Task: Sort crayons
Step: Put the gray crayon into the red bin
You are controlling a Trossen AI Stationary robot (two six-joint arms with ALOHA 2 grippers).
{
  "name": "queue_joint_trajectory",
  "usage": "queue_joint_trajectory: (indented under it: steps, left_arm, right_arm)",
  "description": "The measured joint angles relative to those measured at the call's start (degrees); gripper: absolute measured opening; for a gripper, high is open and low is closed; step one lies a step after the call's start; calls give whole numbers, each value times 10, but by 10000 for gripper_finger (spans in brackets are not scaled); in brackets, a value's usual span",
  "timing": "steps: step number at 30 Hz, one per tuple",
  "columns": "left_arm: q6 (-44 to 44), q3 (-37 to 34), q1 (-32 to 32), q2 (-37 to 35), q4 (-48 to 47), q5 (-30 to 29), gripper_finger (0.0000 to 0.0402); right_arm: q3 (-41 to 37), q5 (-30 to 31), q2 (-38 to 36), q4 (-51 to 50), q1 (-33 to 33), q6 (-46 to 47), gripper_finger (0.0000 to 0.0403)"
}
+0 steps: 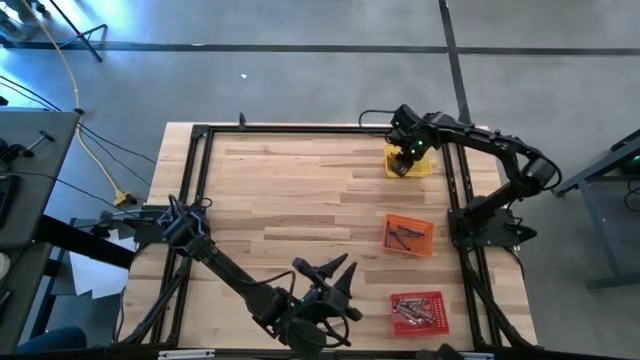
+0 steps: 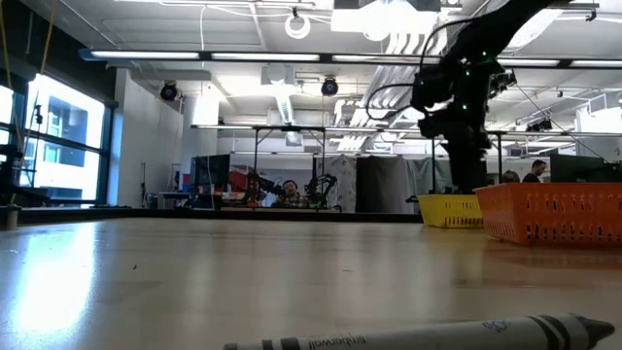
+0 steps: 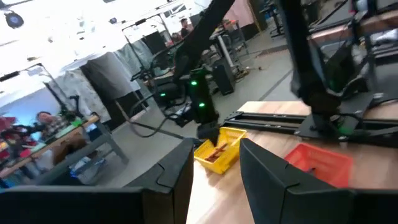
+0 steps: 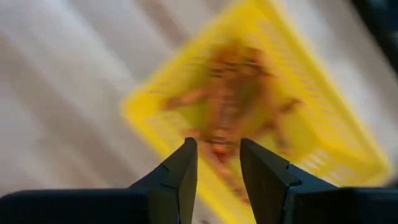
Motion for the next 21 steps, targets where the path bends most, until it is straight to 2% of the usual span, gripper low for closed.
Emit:
queue_joint_trajectory:
  steps: [4, 7, 11, 15, 21]
  left_arm:
    - [-32, 0, -9, 0, 0, 47, 115]
    - [-61, 0, -14, 0, -1, 106, 115]
    - [-127, 0, -18, 0, -31, 211, 115]
    - [-264, 0, -21, -1, -122, 305, 115]
    - [-489, 0, -26, -1, -288, 406, 115]
  right_arm:
    - [5, -60, 0, -3, 52, 0, 114]
    - [6, -106, 0, -1, 105, 5, 114]
    - [6, -119, 0, -1, 187, 22, 114]
    - [6, -117, -8, -2, 273, 47, 114]
    - [6, -67, -60, -13, 379, 130, 114]
